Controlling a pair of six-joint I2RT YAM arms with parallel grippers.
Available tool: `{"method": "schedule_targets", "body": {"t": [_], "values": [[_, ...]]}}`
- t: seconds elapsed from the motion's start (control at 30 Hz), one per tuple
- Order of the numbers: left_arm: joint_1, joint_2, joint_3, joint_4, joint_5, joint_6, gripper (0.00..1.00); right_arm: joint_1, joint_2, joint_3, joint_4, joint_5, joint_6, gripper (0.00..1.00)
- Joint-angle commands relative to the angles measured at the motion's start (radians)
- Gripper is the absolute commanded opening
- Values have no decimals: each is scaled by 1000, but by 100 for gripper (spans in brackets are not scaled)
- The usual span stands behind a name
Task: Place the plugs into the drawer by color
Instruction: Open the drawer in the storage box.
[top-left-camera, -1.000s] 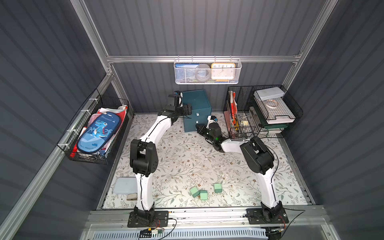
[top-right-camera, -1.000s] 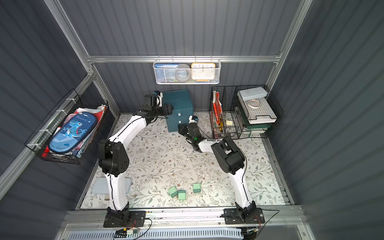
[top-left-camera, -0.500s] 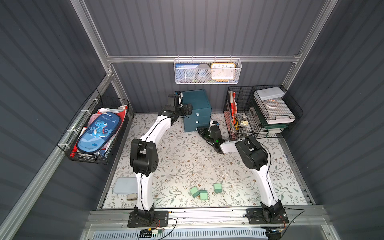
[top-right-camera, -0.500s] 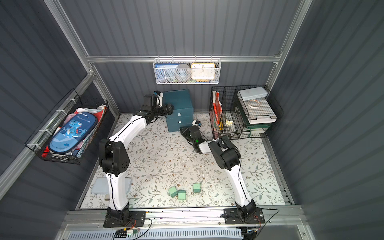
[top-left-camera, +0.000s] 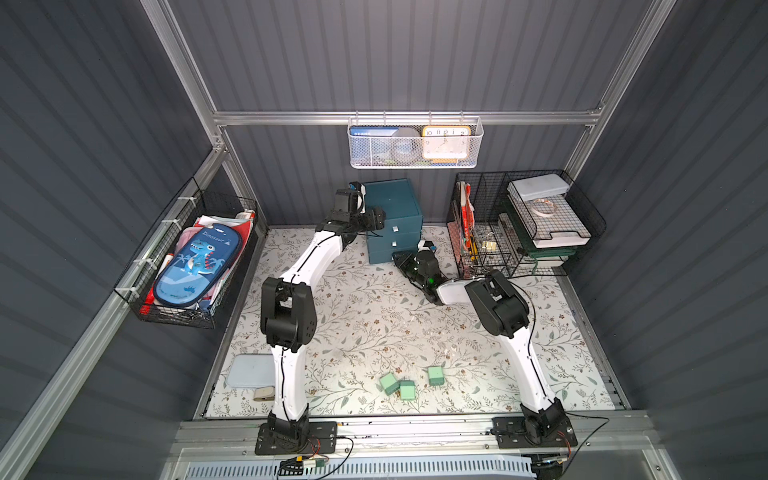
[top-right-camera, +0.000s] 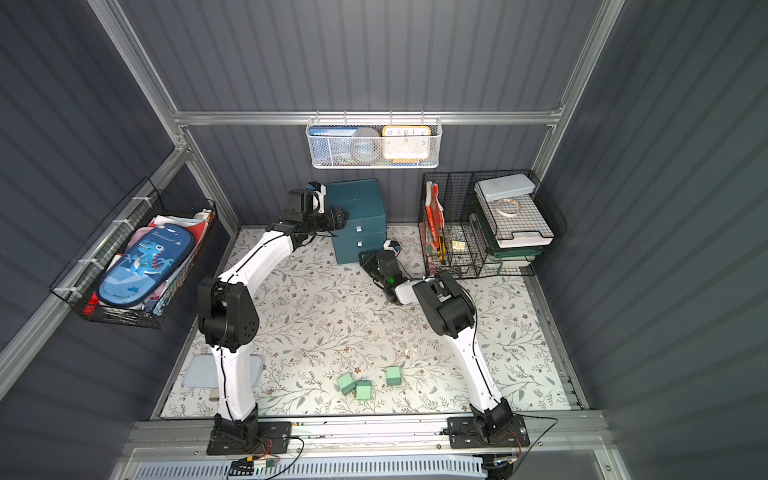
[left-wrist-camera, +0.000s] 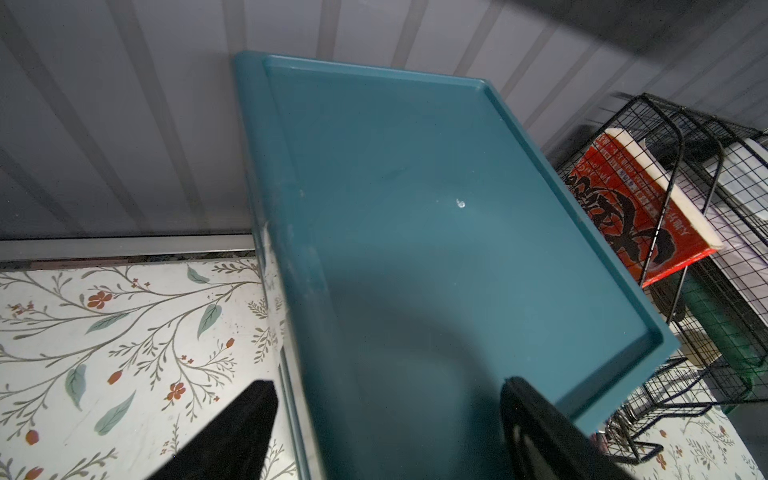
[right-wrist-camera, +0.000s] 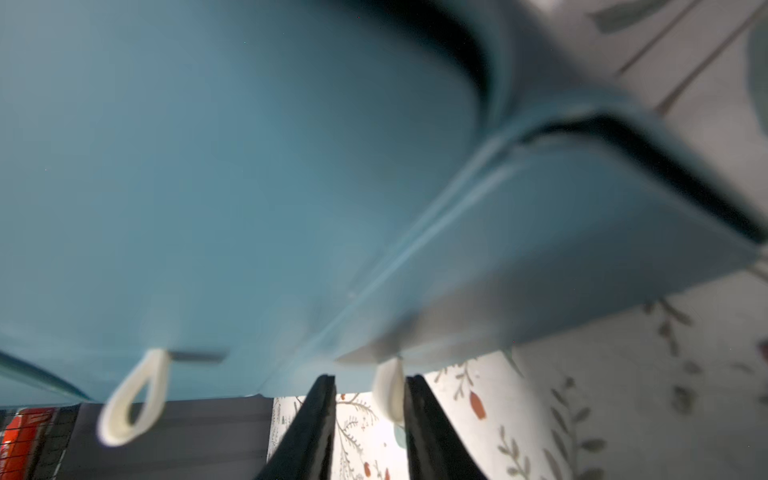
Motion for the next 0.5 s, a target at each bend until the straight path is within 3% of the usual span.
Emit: {"method": "schedule_targets", "body": {"t": [0.0,0.47], "values": [[-2,63,-17,-144,6,25,89,-4,25,11,-3,12,-2,32],[-1,60,-26,-141,5,26,89,-7,65,58,8,10,5,28]]}}
